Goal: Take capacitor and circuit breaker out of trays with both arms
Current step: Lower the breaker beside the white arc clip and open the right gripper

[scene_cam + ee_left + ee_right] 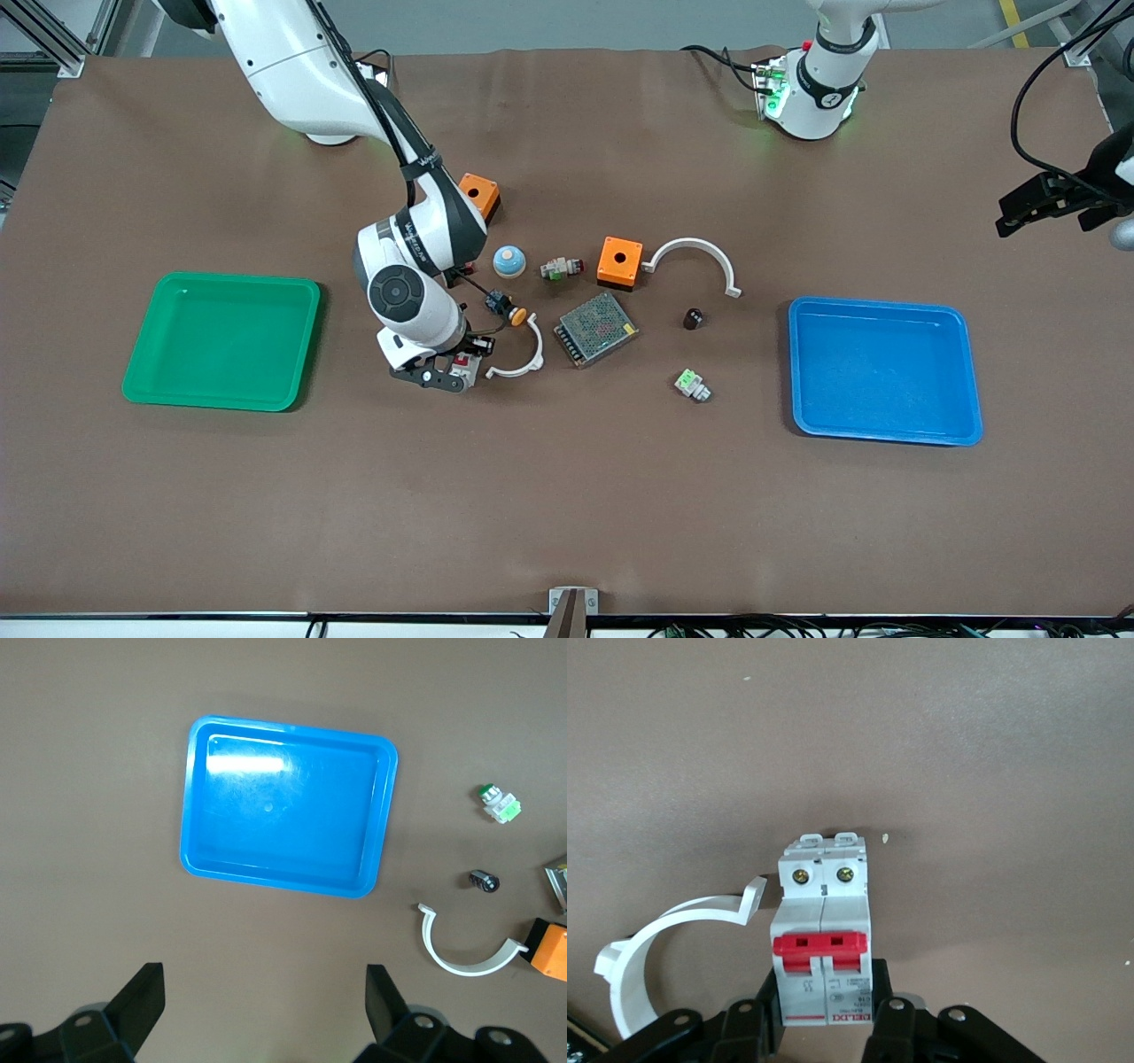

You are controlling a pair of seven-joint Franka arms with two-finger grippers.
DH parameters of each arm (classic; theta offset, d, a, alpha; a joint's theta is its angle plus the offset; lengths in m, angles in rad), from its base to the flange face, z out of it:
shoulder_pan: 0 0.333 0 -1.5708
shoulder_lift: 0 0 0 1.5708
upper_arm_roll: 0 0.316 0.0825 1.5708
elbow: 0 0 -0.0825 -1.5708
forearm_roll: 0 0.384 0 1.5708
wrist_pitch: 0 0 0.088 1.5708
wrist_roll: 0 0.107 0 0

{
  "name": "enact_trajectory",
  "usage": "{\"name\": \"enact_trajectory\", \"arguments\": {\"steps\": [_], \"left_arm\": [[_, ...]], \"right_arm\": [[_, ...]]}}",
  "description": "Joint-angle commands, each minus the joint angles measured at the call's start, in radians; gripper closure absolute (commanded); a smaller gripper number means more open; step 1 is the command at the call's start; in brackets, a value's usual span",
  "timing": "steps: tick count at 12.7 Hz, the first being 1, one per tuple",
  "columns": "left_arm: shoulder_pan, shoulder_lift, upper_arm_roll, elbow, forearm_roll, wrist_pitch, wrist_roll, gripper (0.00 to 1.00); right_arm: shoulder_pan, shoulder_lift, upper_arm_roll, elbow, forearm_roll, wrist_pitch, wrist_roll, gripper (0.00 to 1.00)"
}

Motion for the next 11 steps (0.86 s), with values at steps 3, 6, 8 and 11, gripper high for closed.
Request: {"name": "enact_trajectory", "arguments": {"steps": [3, 6, 8, 11], "left_arm": [[-0.019, -0.042, 0.011, -0.022, -0.016, -0.019, 0.011, 0.0], [-0.021, -0.046, 0.003, -0.019, -0.016, -0.017, 0.01, 0.0], [-0.021, -0.046, -0.015, -0.021, -0.014, -0.017, 0.008, 0.0], [-0.021, -0.045, -0.021, -0.024, -0.016, -0.019, 0.008, 0.0]], "right_arm": [[0.02, 0.012, -0.012, 0.027, -0.024, -0.003, 0.004, 0.39], [0.017, 0.003, -0.018, 0.05, -0.024, -0.014, 0.002, 0.0], [0.003, -0.05, -0.027, 0.05, -0.04, -0.058, -0.003, 0.0], [-0.003, -0.176, -0.091, 0.055, -0.104, -0.211, -0.106, 0.0]]}}
